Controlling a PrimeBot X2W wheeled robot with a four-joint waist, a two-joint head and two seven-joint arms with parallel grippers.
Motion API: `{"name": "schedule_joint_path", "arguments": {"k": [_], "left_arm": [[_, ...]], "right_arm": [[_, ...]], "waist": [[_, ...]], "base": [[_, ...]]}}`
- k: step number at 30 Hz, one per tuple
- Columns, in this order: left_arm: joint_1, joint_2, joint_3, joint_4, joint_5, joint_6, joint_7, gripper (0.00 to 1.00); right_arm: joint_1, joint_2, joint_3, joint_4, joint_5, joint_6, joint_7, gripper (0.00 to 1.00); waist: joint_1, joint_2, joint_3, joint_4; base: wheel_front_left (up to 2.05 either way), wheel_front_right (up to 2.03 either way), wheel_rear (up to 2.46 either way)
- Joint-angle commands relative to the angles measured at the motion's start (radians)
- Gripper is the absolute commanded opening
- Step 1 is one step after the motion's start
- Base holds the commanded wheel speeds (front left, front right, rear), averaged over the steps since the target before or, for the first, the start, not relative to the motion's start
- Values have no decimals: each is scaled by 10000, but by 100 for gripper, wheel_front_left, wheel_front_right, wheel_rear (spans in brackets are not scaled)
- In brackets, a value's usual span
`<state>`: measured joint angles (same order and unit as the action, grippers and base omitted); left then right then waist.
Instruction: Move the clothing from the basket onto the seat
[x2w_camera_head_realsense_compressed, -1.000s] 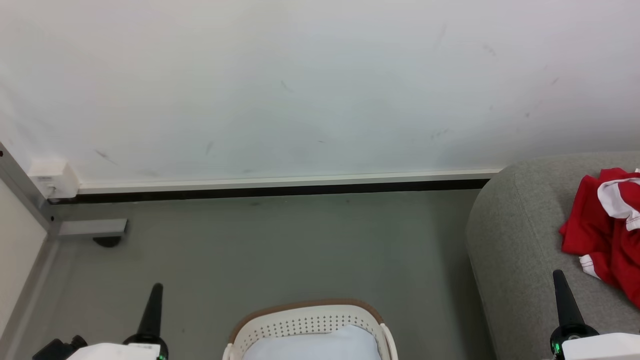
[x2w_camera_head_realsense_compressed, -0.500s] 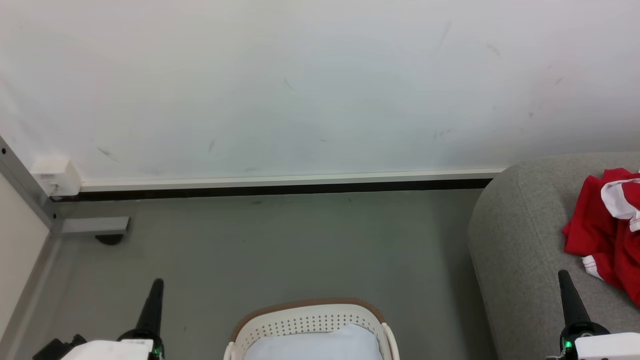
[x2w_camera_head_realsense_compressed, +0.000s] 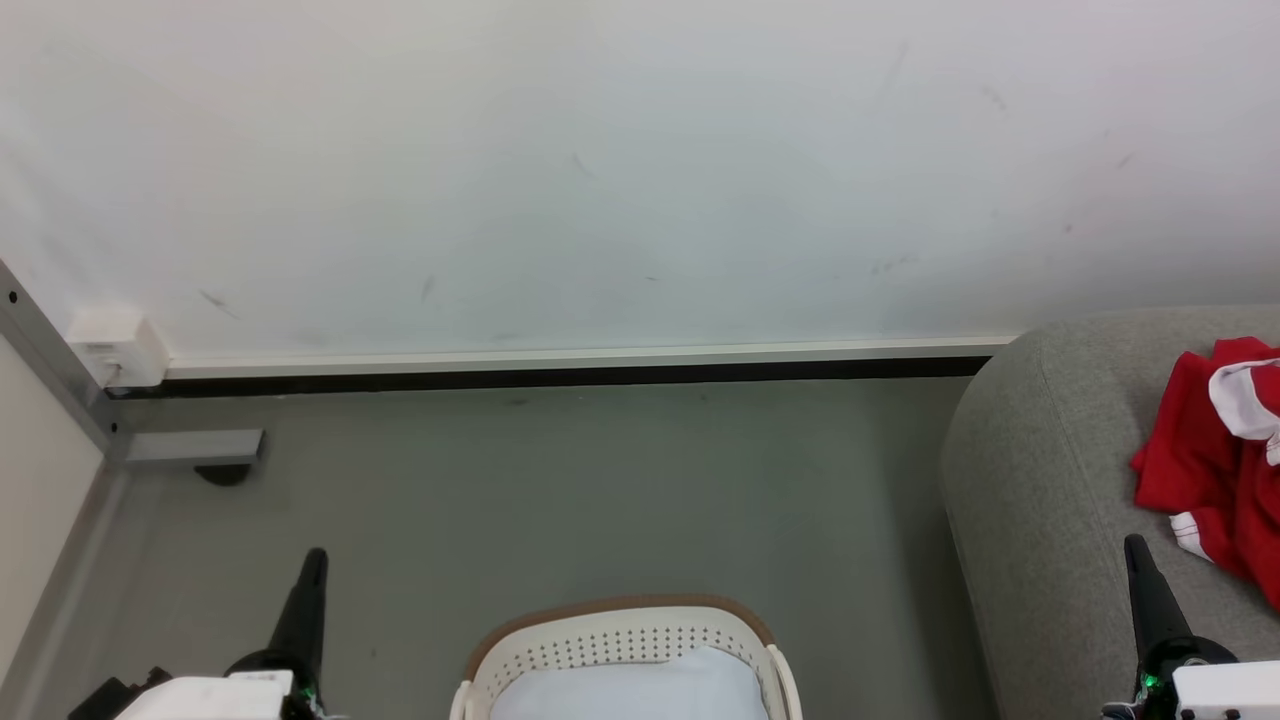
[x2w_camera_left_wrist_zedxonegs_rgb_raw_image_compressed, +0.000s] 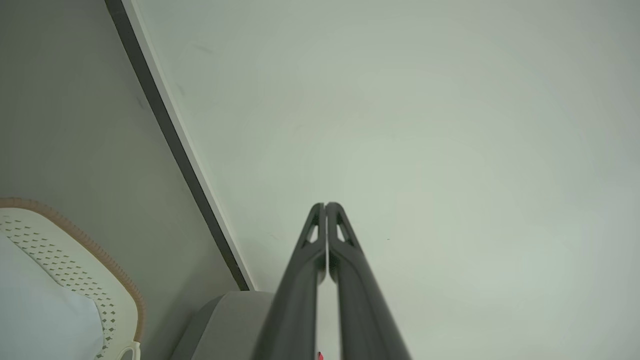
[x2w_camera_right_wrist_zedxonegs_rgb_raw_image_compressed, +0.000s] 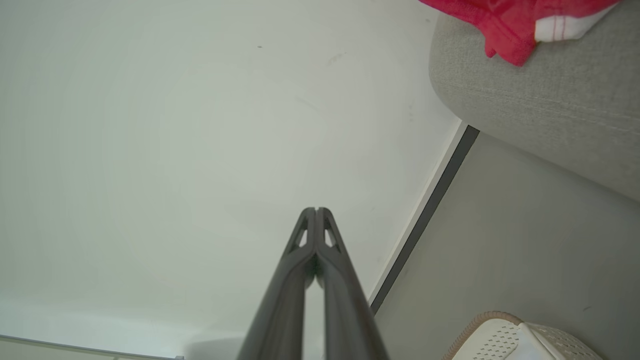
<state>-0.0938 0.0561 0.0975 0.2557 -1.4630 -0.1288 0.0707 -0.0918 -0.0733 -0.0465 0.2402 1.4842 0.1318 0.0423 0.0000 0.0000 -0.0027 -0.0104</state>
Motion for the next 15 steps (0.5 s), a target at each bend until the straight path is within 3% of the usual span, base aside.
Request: {"name": "schedule_joint_path", "arguments": {"k": [1, 15], "left_arm": [[-125, 19, 74, -57, -167, -28, 72, 0], [-185, -24, 153, -94, -1098, -33, 341, 0]], "right_arm": [[-147, -78, -69, -1, 176, -17, 29, 0], [-170, -54, -256, 29, 1127, -19, 316, 0]], "waist": [[0, 0, 2, 4], [0, 0, 33, 66]], "base": [[0, 0, 0], [0, 0, 0]]}}
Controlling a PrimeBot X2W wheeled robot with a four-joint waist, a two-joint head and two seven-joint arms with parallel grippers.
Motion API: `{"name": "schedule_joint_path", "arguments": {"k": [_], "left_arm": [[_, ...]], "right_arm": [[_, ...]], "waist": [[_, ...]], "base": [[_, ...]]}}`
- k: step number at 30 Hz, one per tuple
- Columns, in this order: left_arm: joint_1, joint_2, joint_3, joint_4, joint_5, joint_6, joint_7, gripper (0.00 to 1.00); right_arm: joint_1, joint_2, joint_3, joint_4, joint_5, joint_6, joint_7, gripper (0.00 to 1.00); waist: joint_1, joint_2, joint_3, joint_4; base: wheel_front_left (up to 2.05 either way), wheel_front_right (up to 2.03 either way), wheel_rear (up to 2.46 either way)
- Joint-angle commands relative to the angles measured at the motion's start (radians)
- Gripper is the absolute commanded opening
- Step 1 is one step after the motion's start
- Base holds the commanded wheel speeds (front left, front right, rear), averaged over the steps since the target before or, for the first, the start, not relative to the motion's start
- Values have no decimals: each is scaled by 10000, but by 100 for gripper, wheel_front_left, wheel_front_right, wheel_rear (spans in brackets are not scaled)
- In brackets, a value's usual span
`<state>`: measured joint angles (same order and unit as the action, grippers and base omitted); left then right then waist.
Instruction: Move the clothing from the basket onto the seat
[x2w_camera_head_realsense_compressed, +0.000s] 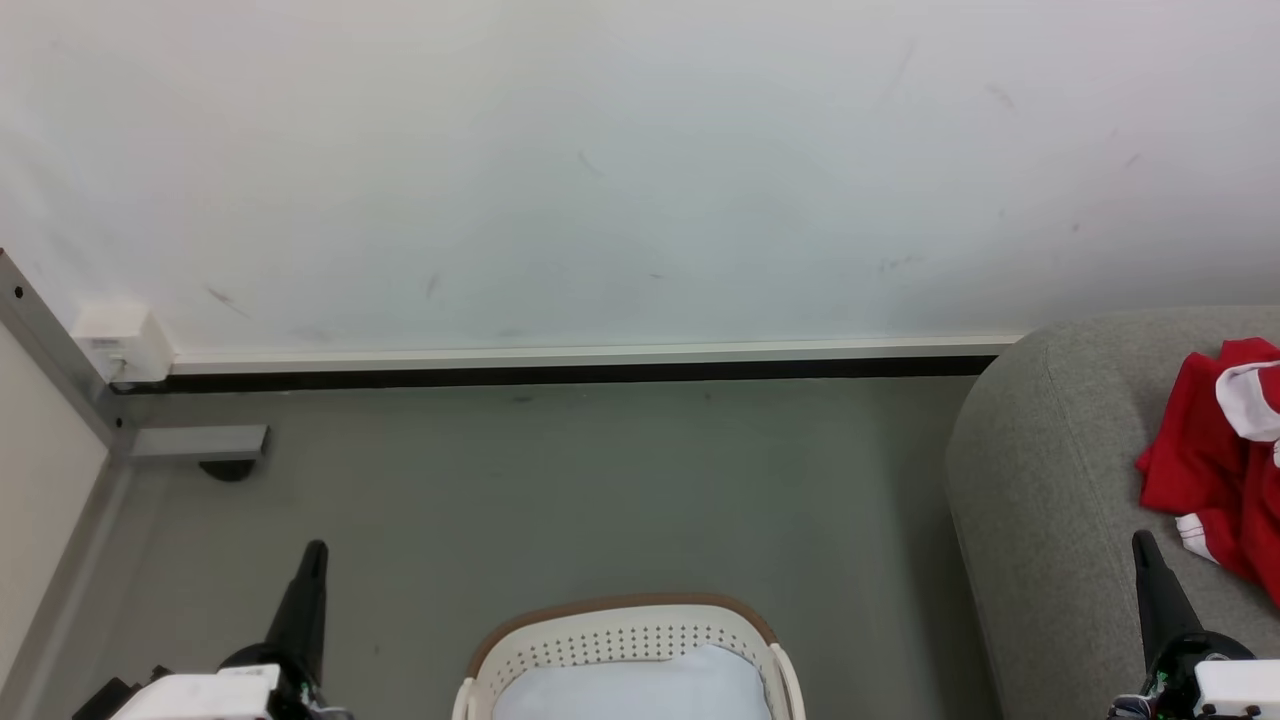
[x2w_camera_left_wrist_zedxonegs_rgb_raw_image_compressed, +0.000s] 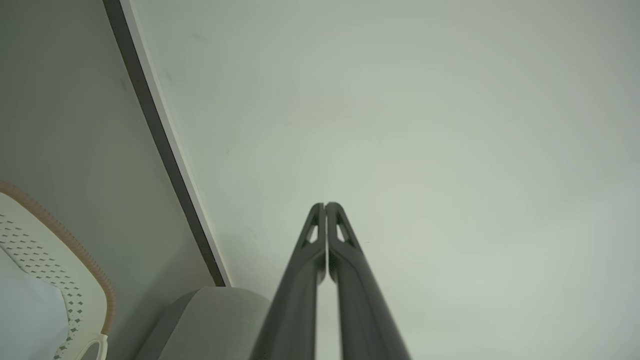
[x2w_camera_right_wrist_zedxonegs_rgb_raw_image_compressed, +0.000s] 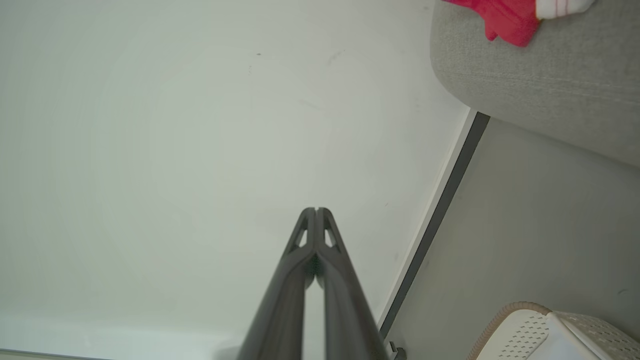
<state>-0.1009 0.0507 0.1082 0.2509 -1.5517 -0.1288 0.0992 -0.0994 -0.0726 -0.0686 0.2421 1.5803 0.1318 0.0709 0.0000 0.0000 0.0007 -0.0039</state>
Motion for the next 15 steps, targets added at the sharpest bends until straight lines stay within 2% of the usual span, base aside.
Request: {"name": "schedule_joint_path", "arguments": {"k": [1, 15], "left_arm": [[-115, 25, 52, -48, -242, -33, 67, 0], [-141, -1, 87, -64, -666, -35, 192, 0]], "right_arm": [[-98, -61, -51, 11, 224, -19, 60, 0], [-129, -24, -175, 31, 609, -21, 216, 0]], "waist": [[0, 0, 2, 5], [0, 0, 19, 38]], "base": [[0, 0, 0], [0, 0, 0]]}}
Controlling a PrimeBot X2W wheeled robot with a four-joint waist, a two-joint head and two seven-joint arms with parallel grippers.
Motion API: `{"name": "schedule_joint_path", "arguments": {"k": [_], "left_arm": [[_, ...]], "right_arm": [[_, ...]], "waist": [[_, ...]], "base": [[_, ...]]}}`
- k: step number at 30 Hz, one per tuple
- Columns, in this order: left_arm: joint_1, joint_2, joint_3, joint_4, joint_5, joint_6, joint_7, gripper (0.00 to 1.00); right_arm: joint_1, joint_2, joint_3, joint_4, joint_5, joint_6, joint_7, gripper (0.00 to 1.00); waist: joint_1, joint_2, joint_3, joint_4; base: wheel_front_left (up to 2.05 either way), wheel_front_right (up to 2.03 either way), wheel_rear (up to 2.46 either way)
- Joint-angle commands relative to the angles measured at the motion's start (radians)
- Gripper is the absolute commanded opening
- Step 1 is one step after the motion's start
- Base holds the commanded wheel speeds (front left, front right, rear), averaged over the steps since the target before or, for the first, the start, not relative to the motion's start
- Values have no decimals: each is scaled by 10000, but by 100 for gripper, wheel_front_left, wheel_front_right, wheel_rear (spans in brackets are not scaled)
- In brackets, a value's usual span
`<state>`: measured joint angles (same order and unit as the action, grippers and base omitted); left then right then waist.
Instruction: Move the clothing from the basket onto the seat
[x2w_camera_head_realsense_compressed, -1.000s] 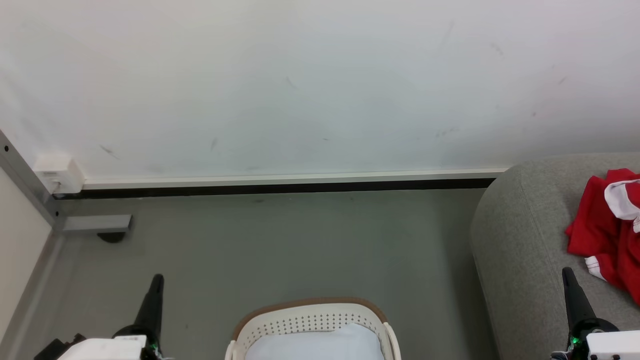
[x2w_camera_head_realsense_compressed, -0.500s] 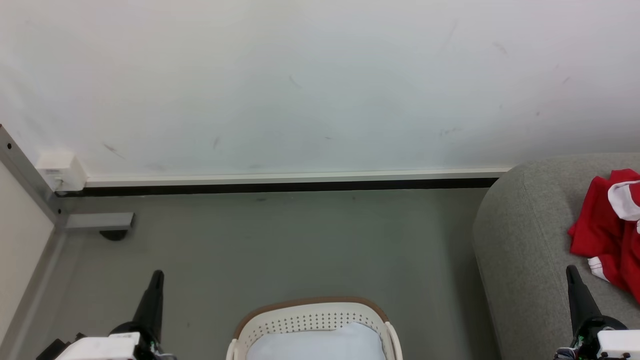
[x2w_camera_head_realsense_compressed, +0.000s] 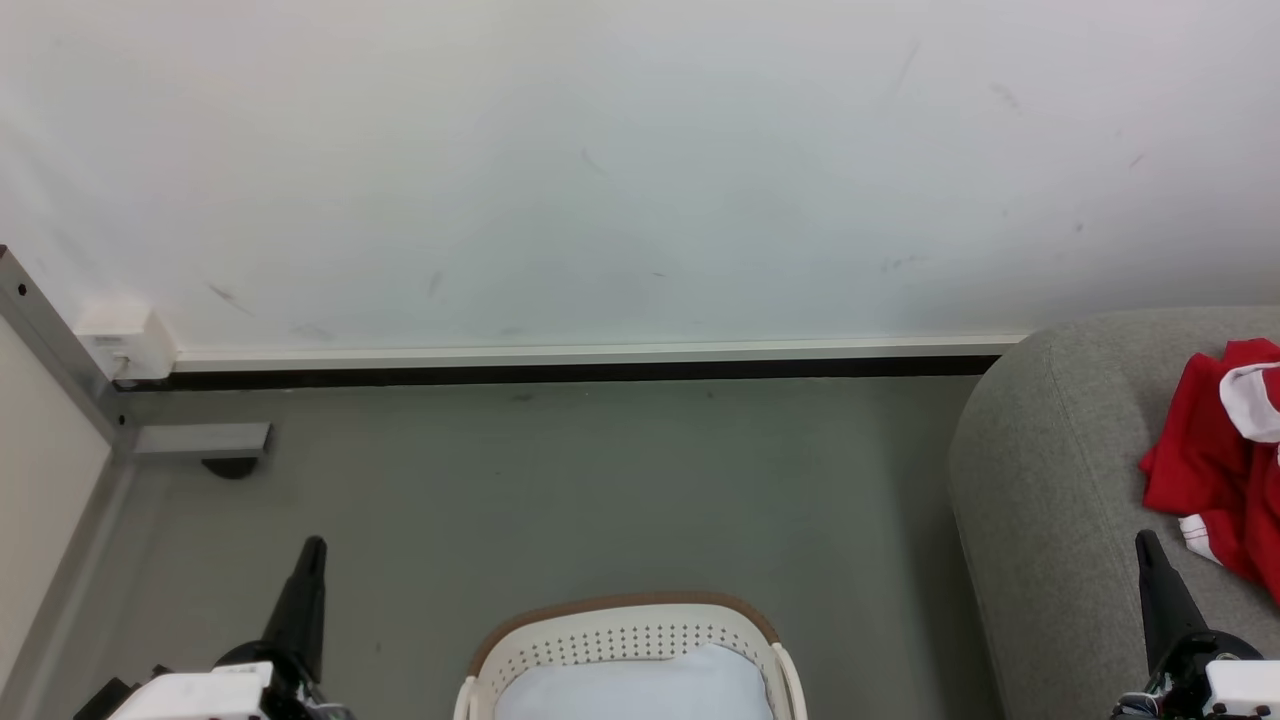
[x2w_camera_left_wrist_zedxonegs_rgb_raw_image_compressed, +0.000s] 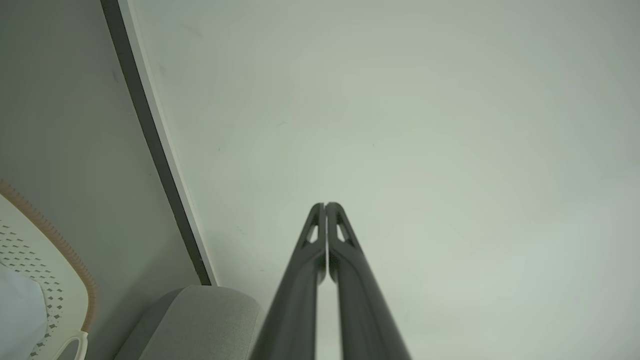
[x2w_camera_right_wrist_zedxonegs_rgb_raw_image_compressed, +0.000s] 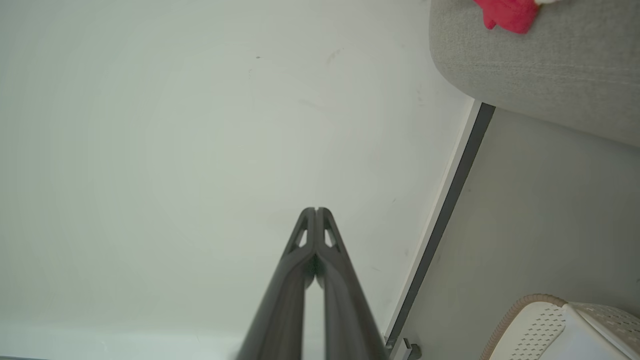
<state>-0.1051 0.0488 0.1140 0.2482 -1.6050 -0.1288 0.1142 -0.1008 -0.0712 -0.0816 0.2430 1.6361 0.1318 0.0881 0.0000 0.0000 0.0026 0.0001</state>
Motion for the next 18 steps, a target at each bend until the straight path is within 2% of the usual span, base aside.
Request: {"name": "schedule_joint_path", "arguments": {"k": [1, 18], "left_arm": [[-98, 18, 29, -38, -133, -35, 43, 0], [-97, 19, 27, -37, -135, -35, 41, 0]], "right_arm": [[-115, -35, -48, 22, 46, -21, 47, 0], [-121, 6, -93, 25, -28, -21, 87, 0]], "waist": [[0, 0, 0, -1], [0, 0, 0, -1]], "base": [[0, 0, 0], [0, 0, 0]]}}
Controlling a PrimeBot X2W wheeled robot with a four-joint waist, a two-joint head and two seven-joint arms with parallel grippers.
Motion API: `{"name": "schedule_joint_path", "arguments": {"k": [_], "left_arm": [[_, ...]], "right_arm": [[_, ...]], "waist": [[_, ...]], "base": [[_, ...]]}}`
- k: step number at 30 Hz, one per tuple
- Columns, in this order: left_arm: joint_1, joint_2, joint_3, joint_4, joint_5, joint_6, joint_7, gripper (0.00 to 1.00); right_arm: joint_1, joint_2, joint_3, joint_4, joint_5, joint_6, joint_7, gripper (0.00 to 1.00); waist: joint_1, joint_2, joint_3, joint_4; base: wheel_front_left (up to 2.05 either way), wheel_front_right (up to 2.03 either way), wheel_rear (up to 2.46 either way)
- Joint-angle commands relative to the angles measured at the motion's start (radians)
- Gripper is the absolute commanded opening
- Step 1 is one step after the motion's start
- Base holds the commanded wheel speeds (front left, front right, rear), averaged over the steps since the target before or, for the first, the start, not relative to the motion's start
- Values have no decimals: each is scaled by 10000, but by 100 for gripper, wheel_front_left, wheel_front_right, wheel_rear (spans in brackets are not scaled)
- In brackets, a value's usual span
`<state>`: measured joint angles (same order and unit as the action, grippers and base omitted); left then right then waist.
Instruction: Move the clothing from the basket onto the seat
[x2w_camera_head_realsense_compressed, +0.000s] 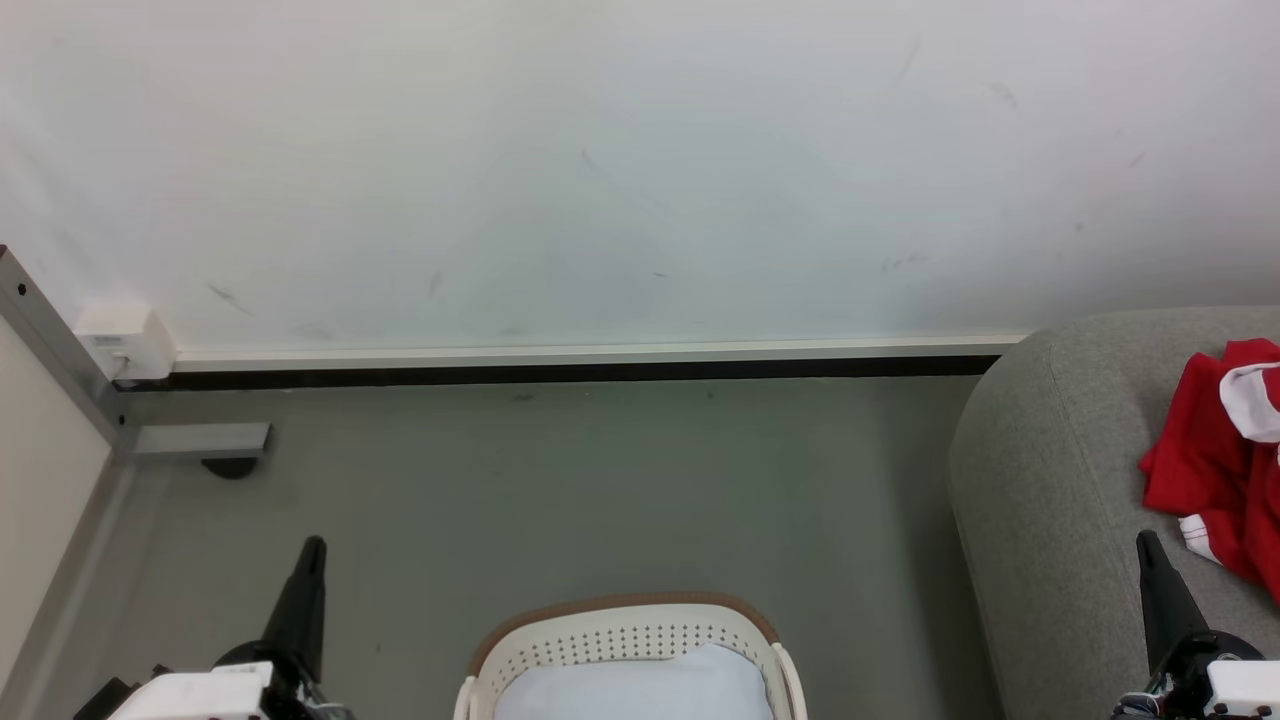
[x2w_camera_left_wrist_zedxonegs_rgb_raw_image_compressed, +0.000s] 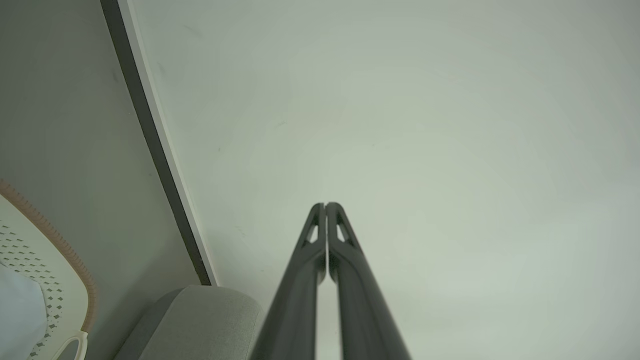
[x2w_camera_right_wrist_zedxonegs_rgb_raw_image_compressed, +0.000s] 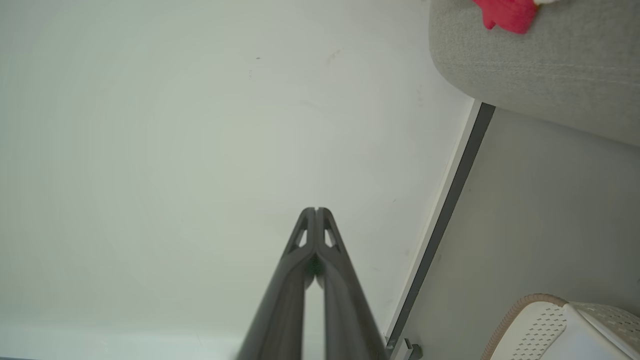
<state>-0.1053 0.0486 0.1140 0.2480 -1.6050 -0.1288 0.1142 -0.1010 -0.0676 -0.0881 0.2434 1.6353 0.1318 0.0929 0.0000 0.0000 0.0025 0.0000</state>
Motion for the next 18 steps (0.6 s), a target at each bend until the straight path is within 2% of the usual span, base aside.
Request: {"name": "schedule_joint_path", "arguments": {"k": [1, 18], "left_arm": [[-95, 21, 27, -35, -135, -35, 41, 0], [-94, 21, 25, -36, -137, -35, 40, 0]], "right_arm": [[-120, -29, -30, 22, -24, -21, 41, 0], [-125, 6, -71, 25, -54, -21, 80, 0]], "waist": [[0, 0, 0, 0], [0, 0, 0, 0]], "base": [[0, 0, 0], [0, 0, 0]]}}
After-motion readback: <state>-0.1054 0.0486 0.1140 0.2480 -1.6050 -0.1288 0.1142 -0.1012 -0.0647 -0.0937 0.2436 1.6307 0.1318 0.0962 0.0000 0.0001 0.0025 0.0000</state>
